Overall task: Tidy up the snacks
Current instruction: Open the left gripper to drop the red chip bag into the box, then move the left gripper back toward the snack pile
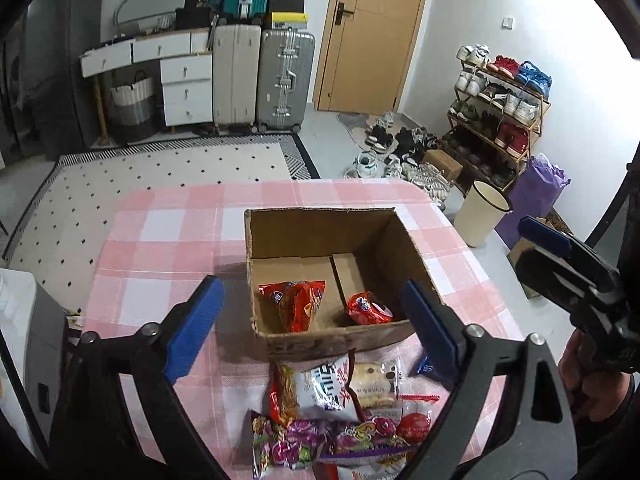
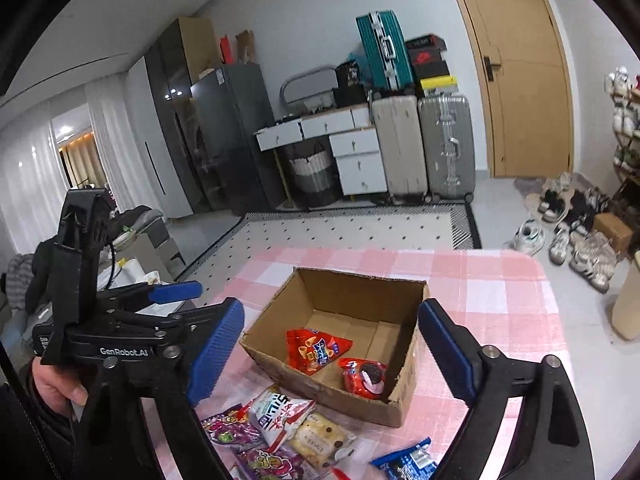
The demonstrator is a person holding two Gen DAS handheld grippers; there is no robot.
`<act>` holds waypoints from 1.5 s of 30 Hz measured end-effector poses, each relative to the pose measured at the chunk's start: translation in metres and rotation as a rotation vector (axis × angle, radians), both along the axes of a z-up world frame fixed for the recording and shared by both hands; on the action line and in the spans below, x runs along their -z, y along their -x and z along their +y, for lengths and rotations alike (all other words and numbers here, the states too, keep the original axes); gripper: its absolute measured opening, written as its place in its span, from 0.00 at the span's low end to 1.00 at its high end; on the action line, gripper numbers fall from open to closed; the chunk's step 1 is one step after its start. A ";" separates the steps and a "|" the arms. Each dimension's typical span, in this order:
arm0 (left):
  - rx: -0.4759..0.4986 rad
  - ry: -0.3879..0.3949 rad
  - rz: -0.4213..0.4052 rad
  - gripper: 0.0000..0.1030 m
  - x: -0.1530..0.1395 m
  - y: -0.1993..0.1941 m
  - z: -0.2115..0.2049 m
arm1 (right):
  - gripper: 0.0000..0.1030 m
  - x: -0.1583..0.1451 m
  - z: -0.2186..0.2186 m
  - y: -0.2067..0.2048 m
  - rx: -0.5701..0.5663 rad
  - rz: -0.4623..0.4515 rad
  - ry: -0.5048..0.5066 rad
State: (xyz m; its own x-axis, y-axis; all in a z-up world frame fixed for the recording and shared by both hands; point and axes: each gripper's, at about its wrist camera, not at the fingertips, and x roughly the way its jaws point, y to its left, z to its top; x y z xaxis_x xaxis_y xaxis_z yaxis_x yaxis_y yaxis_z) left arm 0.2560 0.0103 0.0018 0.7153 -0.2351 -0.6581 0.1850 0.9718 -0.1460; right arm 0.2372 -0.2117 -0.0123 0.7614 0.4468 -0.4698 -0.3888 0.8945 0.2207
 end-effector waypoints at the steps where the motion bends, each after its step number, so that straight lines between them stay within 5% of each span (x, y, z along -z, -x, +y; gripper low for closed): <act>1: -0.002 -0.001 -0.007 0.93 -0.004 0.006 0.002 | 0.91 -0.003 0.001 0.006 0.000 -0.008 0.002; 23: -0.041 -0.019 -0.167 0.99 -0.059 0.129 -0.002 | 0.97 -0.030 0.007 0.114 0.035 -0.096 0.013; 45: -0.076 0.022 -0.124 0.99 -0.018 0.196 0.004 | 0.98 0.006 0.011 0.192 0.010 -0.073 0.017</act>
